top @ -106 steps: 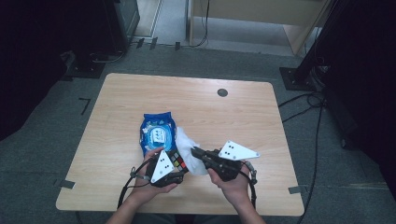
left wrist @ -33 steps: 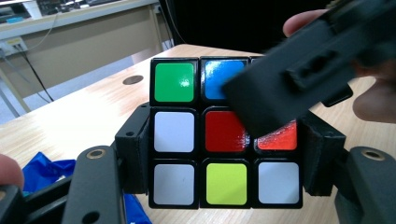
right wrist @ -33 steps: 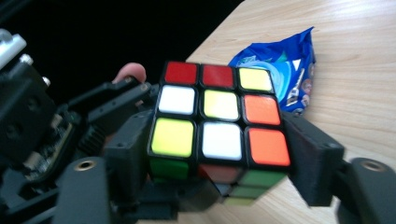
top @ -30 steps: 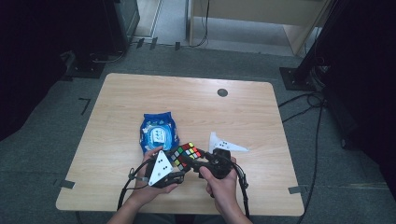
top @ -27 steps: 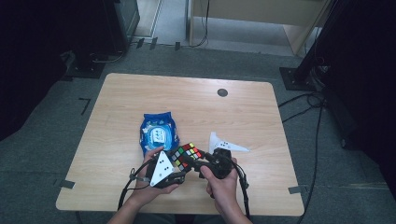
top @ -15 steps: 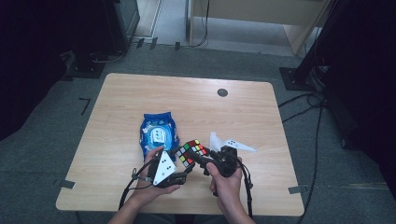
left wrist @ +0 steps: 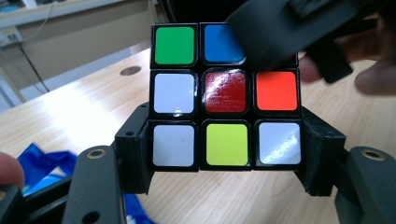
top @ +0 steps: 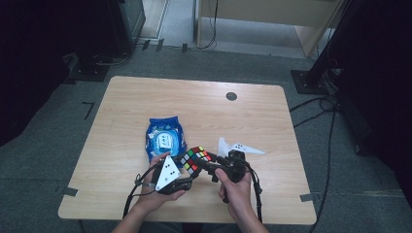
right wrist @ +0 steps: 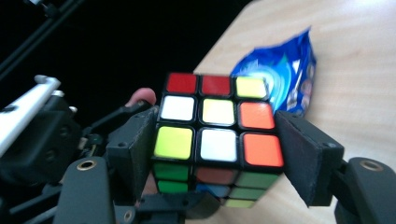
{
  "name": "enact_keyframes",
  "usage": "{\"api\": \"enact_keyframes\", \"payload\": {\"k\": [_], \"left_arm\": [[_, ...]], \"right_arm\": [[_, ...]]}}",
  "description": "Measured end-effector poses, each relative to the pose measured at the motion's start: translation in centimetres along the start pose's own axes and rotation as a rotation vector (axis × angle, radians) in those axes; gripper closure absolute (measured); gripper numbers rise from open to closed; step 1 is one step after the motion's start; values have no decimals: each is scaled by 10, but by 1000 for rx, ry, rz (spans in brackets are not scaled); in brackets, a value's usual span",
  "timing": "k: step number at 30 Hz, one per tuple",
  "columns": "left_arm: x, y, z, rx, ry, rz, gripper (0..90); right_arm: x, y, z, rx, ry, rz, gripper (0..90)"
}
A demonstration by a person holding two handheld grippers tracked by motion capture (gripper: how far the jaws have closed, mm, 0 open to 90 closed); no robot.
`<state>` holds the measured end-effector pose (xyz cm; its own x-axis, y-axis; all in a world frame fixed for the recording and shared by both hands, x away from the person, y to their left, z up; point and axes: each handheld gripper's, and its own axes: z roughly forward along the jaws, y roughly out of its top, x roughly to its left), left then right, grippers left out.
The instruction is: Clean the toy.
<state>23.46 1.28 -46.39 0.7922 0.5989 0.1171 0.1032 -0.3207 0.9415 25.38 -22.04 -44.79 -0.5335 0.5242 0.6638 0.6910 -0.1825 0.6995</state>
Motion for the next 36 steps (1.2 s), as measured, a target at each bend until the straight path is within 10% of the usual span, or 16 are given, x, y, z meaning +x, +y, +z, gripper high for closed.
{"api": "enact_keyframes", "payload": {"k": [7,16,26,36], "left_arm": [[28,2,-9,22,35,-81,341],[55,10,-15,64,42,-196,341],[51,19,-11,118,-9,-206,340],[42,26,-4,164,-67,-221,340]], "right_arm": [[-15,9,-19,-105,21,-159,330],[-20,-10,2,-93,-59,-552,285],[-12,-32,24,-177,-137,-954,281],[-1,-44,37,-179,-246,-1164,247]]}}
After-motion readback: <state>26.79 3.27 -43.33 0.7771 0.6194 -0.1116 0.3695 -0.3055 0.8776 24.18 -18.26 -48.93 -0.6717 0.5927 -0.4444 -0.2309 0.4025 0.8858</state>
